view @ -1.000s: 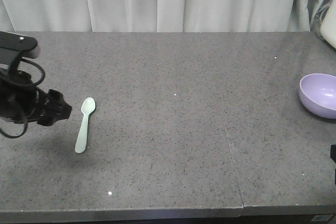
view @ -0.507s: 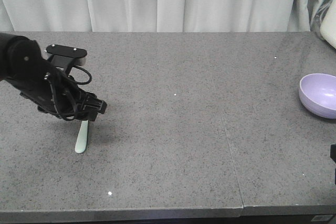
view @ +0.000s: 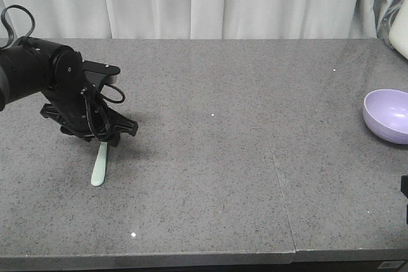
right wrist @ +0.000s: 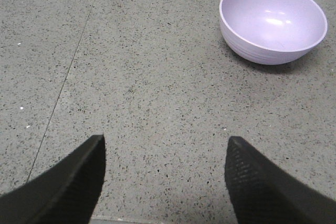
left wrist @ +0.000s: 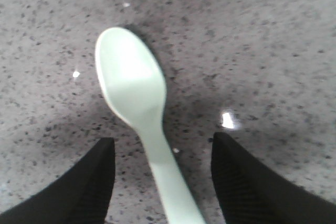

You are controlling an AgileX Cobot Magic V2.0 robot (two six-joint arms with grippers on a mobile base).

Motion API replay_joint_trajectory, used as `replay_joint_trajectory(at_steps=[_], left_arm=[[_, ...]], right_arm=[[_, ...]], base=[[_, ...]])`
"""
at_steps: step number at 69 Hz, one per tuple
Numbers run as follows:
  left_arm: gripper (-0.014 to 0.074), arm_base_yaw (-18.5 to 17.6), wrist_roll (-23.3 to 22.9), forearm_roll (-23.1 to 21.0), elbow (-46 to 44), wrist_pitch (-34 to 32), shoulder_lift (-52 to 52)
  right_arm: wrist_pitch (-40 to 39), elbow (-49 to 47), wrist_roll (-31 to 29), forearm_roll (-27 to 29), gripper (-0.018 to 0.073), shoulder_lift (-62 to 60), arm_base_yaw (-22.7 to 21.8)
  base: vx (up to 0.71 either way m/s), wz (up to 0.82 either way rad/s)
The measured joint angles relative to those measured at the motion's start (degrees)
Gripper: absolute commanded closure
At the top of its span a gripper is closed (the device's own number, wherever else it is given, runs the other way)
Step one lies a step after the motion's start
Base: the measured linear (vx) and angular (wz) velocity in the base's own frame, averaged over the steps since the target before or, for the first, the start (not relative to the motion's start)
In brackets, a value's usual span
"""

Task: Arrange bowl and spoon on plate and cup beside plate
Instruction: 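Lower the left gripper onto the pale green spoon handle and close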

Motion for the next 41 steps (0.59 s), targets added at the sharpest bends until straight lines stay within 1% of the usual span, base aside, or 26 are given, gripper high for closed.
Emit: replay_joint_trajectory(at_steps=[7, 27, 34, 41], left_arm=[[0.0218, 0.00, -0.43, 0.69, -0.44, 0.73, 0.82], [0.0231, 0.00, -0.66, 0.57, -0.77, 0.72, 2.63], [0.0277, 0.00, -0.66, 0.57, -1.01, 0.72, 2.79], [0.0363, 0.00, -0.66, 0.51, -1.19, 0.72, 2.92]], right_arm=[[0.00, 0.00, 0.00, 0.00, 0.0075, 0.00, 0.00], [0.00, 0.00, 0.00, 0.00, 0.0075, 0.00, 0.00], [0.00, 0.00, 0.00, 0.00, 0.0075, 0.00, 0.00], [0.00, 0.00, 0.00, 0.00, 0.0075, 0.00, 0.00]], base=[[0.00, 0.00], [0.00, 0.00], [0.00, 0.00], [0.00, 0.00]])
